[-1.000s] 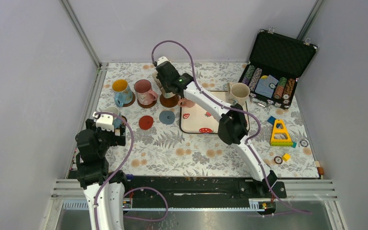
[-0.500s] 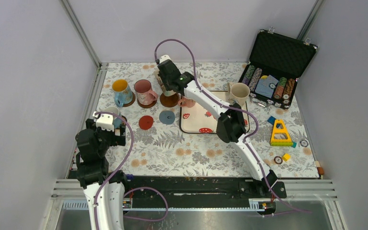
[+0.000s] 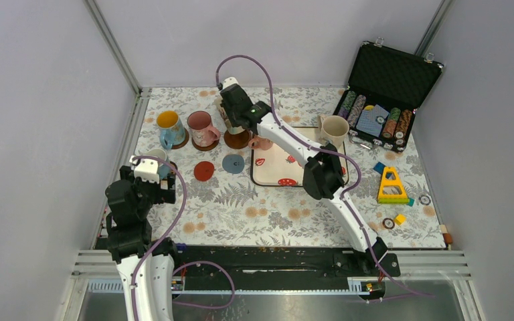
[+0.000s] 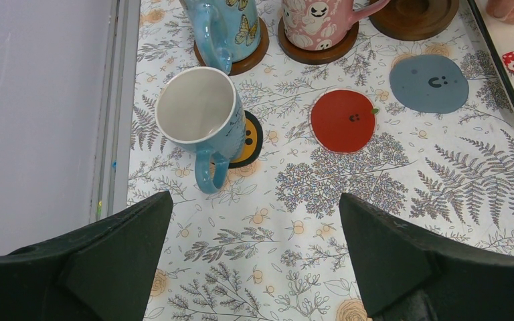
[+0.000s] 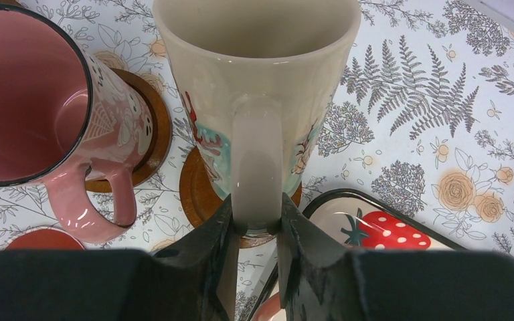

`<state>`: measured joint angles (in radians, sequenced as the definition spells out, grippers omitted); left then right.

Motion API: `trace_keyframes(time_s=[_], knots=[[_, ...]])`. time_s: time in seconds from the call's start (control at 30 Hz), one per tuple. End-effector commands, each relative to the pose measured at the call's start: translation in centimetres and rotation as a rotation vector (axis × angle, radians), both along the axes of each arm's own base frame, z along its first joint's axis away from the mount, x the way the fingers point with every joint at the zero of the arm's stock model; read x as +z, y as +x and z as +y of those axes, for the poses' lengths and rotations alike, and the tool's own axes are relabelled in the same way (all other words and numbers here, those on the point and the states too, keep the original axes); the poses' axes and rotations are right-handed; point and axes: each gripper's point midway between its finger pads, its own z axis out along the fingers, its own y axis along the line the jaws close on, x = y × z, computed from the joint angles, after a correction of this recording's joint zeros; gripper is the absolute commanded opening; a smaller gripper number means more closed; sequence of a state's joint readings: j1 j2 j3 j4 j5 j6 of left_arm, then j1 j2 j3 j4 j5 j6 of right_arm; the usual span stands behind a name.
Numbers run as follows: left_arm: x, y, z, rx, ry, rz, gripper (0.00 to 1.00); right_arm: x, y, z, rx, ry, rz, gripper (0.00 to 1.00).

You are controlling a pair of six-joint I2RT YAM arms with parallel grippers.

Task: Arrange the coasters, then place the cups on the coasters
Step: Place the cup on the coaster.

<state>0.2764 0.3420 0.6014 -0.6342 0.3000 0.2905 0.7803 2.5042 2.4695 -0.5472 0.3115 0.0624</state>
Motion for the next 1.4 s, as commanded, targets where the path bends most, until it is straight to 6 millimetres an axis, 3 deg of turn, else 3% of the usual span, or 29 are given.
trace_keyframes(time_s=[0.0, 0.17, 0.47, 0.87, 1.0, 1.13, 1.37], knots=[[1.3, 0.4, 0.1, -0.006, 0.016, -0.052, 0.99, 2.9, -0.2, 0.3, 0.011, 0.068, -0.033, 0.07], [1.3, 0.4, 0.1, -0.007, 0.016, -0.055, 0.99, 1.9, -1.6, 0.2, 0.046, 0.062, 0.024, 0.26], [1.3, 0.4, 0.0, -0.009, 0.018, -0.058, 0.99, 2.1, -2.6, -0.6, 0.051, 0.05, 0.041, 0.34], [1.4, 0.4, 0.0, -0.008, 0.019, -0.06, 0.99, 2.6, -4.4, -1.5, 0.086, 0.03, 0.06, 0.61], [1.4, 0.3, 0.0, -0.008, 0.019, -0.062, 0.99, 4.8, -4.8, -2.2, 0.093, 0.032, 0.026, 0.8], [1.4, 0.4, 0.0, -0.009, 0.018, -0.061, 0.99, 8.4, -5.2, -3.0, 0.108, 0.044, -0.031, 0.97], [1.4, 0.4, 0.1, -0.003, 0.02, -0.059, 0.99, 15.4, -6.7, -5.3, 0.129, 0.066, -0.151, 1.0]])
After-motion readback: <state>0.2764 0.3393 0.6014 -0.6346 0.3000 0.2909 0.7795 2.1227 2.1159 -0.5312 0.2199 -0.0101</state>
